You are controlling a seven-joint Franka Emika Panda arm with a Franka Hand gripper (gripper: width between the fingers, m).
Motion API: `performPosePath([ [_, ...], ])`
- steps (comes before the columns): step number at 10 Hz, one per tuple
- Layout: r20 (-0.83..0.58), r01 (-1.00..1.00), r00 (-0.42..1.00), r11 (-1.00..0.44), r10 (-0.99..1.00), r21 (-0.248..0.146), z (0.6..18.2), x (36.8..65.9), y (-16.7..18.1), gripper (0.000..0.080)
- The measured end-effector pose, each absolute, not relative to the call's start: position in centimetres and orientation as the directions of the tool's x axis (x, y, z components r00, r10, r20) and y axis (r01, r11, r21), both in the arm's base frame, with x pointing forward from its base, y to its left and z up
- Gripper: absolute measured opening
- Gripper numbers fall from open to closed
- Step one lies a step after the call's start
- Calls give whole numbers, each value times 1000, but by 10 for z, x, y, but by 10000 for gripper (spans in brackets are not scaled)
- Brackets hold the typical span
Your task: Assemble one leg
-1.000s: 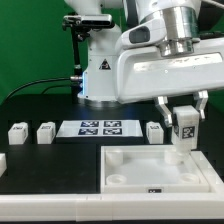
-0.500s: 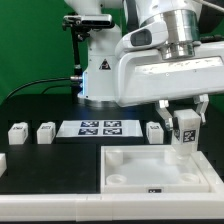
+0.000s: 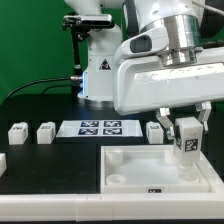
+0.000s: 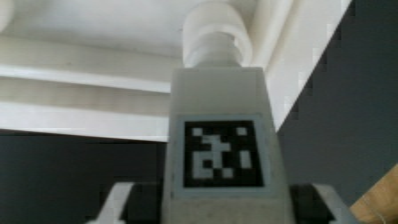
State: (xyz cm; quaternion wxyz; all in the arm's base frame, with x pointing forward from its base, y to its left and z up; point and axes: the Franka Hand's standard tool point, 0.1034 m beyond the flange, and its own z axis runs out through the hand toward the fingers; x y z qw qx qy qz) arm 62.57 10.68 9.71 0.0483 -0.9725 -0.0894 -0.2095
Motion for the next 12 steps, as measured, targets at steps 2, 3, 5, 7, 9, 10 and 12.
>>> performPosePath([
  [2,413,193,898,-980,152,-58,90,627,107,292],
  [3,417,192,896,-980,152,-57,86,627,108,292],
  [5,429,193,890,-980,151,-55,80,627,110,292],
  [7,471,193,870,-980,148,-47,80,631,111,292],
  [9,539,184,831,-982,139,-31,81,633,109,292],
  [10,557,182,819,-983,137,-26,81,633,109,292],
  [12,555,182,820,-983,137,-27,81,633,109,346],
])
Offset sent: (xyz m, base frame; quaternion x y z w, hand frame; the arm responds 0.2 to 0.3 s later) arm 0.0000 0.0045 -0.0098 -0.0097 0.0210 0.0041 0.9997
